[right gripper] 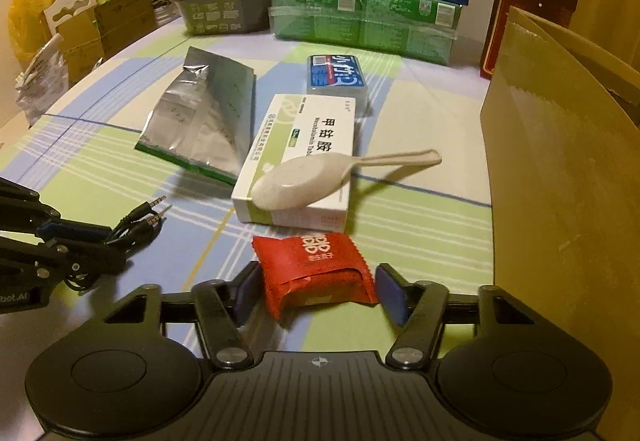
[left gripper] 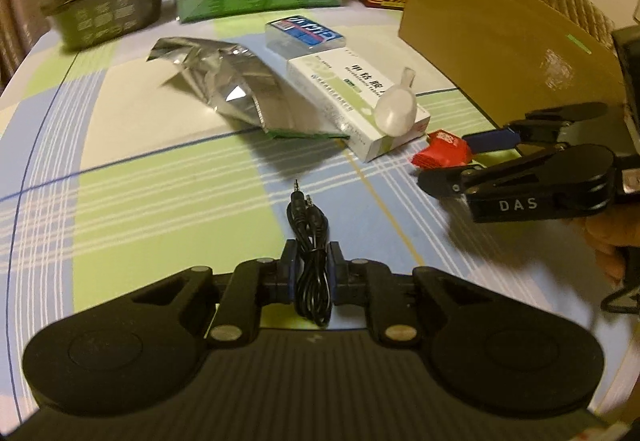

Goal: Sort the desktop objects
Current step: 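Grasp the black cable with the left gripper while the right grasps the red candy packet, then carry the cable and candy packet over the cardboard box with both grippers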

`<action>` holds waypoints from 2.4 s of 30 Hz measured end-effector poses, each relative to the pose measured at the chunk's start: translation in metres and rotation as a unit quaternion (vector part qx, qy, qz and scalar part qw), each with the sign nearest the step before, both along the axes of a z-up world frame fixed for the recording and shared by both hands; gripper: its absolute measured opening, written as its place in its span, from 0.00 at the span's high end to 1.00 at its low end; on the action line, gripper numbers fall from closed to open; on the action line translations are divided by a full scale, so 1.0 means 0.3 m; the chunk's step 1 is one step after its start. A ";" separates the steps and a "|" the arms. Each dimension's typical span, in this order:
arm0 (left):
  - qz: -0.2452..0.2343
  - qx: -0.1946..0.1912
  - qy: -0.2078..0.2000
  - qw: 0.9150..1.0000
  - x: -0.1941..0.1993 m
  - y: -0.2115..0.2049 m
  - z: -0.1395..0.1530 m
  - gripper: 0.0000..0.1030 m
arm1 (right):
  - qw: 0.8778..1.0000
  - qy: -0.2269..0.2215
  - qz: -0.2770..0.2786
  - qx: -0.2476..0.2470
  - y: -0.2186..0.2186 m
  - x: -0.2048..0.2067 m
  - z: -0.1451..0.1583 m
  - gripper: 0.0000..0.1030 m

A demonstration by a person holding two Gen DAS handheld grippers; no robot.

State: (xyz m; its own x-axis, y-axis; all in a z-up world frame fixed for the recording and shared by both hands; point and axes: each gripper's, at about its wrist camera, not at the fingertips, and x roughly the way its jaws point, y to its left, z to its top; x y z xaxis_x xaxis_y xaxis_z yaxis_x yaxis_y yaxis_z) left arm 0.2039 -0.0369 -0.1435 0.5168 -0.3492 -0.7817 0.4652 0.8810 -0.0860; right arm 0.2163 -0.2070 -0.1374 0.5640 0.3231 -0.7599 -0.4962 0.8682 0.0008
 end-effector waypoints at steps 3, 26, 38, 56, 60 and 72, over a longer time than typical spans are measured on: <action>0.016 0.002 0.001 1.000 -0.018 0.013 0.006 0.90 | 1.000 0.008 0.010 0.003 0.004 -0.020 0.006 0.52; 0.075 -0.023 0.011 0.997 -0.038 0.089 0.005 0.90 | 0.996 0.025 0.080 0.008 0.021 -0.071 0.002 0.33; 0.071 -0.018 0.007 0.997 -0.038 0.076 0.006 0.90 | 0.997 0.004 0.082 0.002 0.051 -0.093 0.009 0.61; 0.068 -0.027 -0.021 0.997 -0.090 0.040 0.084 0.90 | 0.998 -0.015 0.055 0.021 0.017 -0.155 0.134 0.62; 0.073 -0.036 -0.026 0.996 -0.129 0.022 0.129 0.90 | 0.998 -0.024 0.054 0.026 0.004 -0.195 0.193 0.62; 0.078 -0.043 -0.049 0.995 -0.253 -0.054 0.330 0.90 | 0.996 -0.067 0.023 0.051 -0.136 -0.313 0.429 0.62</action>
